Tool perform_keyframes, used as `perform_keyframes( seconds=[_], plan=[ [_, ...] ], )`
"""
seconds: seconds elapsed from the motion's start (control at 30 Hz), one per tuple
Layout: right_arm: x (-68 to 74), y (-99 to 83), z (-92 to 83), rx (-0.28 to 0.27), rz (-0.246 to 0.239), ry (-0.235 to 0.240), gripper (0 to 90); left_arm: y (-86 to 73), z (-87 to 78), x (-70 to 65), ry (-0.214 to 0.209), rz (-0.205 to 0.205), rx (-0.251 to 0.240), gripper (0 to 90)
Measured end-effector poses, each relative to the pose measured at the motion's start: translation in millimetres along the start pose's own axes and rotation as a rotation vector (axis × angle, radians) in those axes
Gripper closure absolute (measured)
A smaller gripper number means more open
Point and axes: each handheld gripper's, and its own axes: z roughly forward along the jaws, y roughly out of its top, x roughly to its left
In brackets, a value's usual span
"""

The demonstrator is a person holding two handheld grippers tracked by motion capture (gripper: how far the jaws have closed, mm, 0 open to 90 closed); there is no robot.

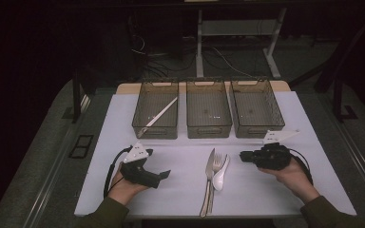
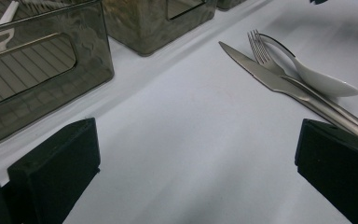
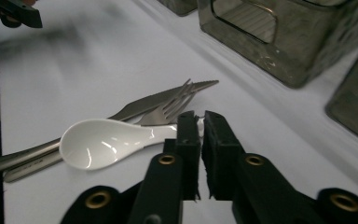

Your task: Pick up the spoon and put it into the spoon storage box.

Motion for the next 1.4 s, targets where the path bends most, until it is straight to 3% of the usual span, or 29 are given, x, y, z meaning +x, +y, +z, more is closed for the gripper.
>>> perform_keyframes(
  seconds=[0.17, 0.47, 0.63, 0.9, 1.4],
  plan=[
    [-4.0, 14.6, 21.7, 0.034, -0.022, 0.001, 89.4, -0.2, 0.7, -1.4, 0.000, 0.013, 0.000, 0.0],
    [-19.2, 25.4, 57.6, 0.096, 0.017, -0.009, 89.5, -1.2, 4.1, -1.5, -0.028, 0.027, 0.015, 0.0],
    [-22.2, 26.5, 67.8, 0.123, 0.028, -0.003, 89.5, -1.4, 4.5, -1.3, -0.034, 0.030, 0.018, 0.0],
    [-21.0, 24.7, 74.9, 0.175, 0.014, 0.009, 89.5, -0.3, 4.5, -2.6, -0.039, 0.029, 0.009, 0.0],
    [-22.6, 15.4, 56.2, 0.221, 0.017, -0.001, 89.5, -0.7, 3.7, -1.5, -0.047, 0.025, 0.011, 0.0]
  ],
)
